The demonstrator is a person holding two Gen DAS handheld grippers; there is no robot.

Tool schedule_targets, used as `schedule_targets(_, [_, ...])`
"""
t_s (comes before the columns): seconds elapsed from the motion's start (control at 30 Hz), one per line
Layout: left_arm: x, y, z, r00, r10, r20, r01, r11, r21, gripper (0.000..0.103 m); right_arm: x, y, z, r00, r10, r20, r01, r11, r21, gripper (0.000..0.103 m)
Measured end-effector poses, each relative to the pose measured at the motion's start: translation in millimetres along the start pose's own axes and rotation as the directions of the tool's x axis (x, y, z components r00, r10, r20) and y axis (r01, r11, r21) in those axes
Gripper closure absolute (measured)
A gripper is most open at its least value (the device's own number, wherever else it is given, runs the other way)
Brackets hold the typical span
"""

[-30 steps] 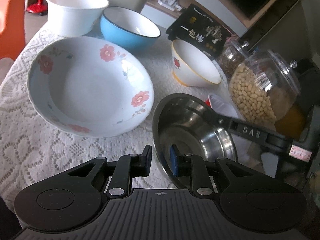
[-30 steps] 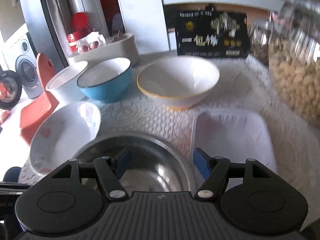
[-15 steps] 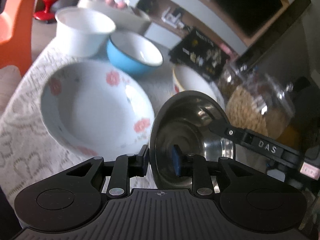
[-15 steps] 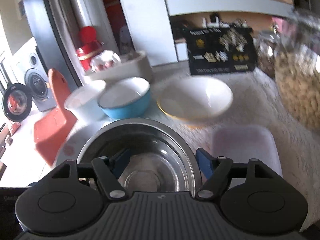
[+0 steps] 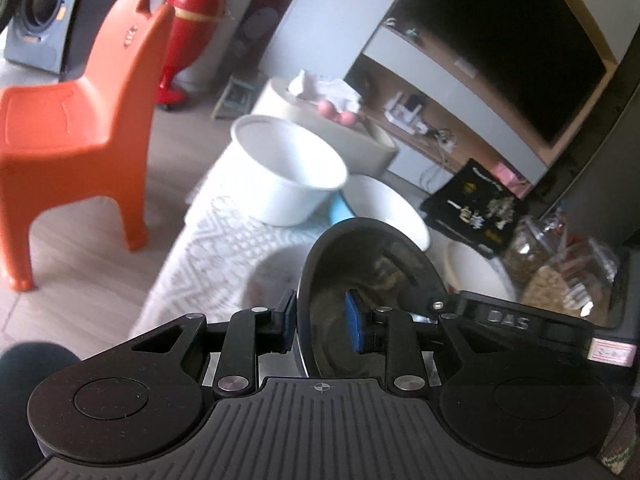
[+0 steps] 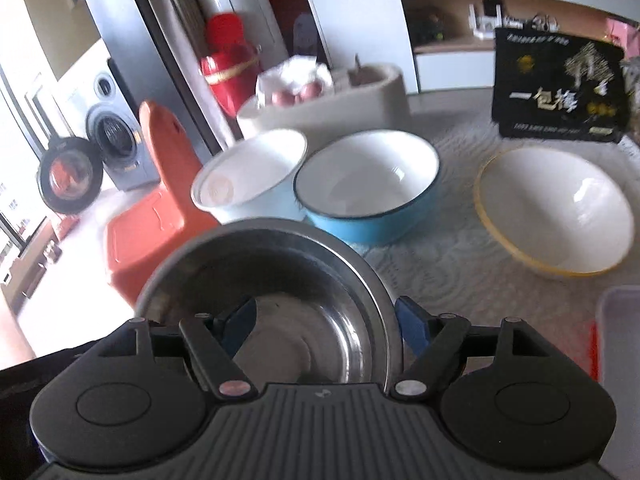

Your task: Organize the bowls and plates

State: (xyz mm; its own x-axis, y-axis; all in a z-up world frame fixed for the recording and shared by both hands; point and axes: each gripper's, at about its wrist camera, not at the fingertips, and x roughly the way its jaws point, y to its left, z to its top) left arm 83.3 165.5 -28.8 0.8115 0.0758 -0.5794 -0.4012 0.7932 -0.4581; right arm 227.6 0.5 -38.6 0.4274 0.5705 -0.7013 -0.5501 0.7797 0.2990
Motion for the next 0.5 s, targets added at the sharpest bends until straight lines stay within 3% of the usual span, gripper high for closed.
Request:
schedule_targets(0.13, [7.9, 12.7, 1.8, 1.0, 0.031, 0.0, -0.031, 0.999, 0.015, 0.075, 19.6, 13.0, -5.8, 0.999, -0.027, -0.036, 0.026, 0.999, -0.023, 0.026])
schedule_targets(0.43, [23.6, 29.2, -3.3, 0.995, 0.103, -0.008, -0.103, 0.994, 0.031, 0.077, 20.5, 26.9, -13.8, 0.992, -0.122, 0.018, 0.123, 0.984, -0.13, 0.025])
schedule_targets(0.5, [23.8, 32.7, -3.2, 0.994, 0.11, -0.007, -0.11, 0.994, 0.023, 0.069, 19.3, 25.6, -16.0, 0.991, -0.132, 0.029, 0.135, 0.981, -0.143, 0.025])
